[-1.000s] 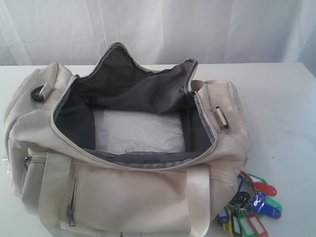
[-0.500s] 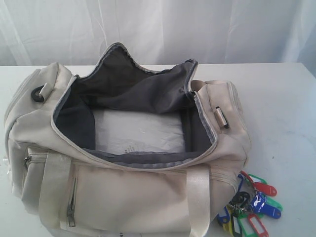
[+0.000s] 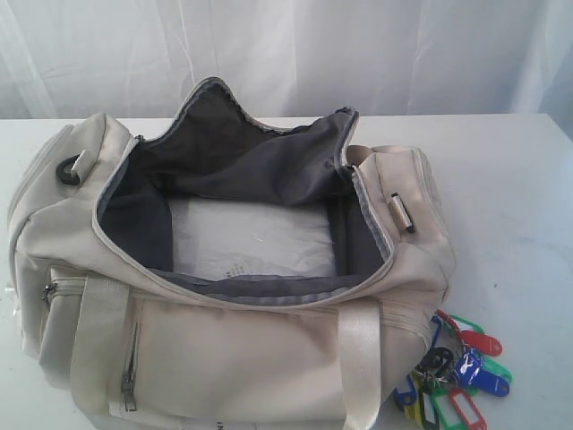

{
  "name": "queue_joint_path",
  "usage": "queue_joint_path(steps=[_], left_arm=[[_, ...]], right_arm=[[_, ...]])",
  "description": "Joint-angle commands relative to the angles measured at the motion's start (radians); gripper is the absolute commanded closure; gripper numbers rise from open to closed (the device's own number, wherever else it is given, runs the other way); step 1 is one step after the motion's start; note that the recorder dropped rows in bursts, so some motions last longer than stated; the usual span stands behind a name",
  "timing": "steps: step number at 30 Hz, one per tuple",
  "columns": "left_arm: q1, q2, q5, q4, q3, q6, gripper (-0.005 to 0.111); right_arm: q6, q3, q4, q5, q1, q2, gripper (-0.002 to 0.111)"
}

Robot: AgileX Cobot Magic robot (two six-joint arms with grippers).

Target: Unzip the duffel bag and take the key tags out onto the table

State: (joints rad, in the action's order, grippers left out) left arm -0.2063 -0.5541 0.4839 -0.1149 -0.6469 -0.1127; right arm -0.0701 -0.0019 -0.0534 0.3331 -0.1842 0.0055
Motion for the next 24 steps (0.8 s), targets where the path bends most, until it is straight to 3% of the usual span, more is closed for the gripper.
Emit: queue_joint_path(steps=[1, 24], left_arm=[[-0.005, 0.006, 0.002, -0.011, 0.007, 0.001, 0.107], [-0.005, 0.006, 0.001, -0.011, 0.007, 0.001, 0.107]], right_arm=[[0.021, 0.002, -0.003, 0.015, 0.005, -0.005, 0.108], [-0.048, 0.002, 0.002, 0.013, 0.005, -0.005, 0.108]])
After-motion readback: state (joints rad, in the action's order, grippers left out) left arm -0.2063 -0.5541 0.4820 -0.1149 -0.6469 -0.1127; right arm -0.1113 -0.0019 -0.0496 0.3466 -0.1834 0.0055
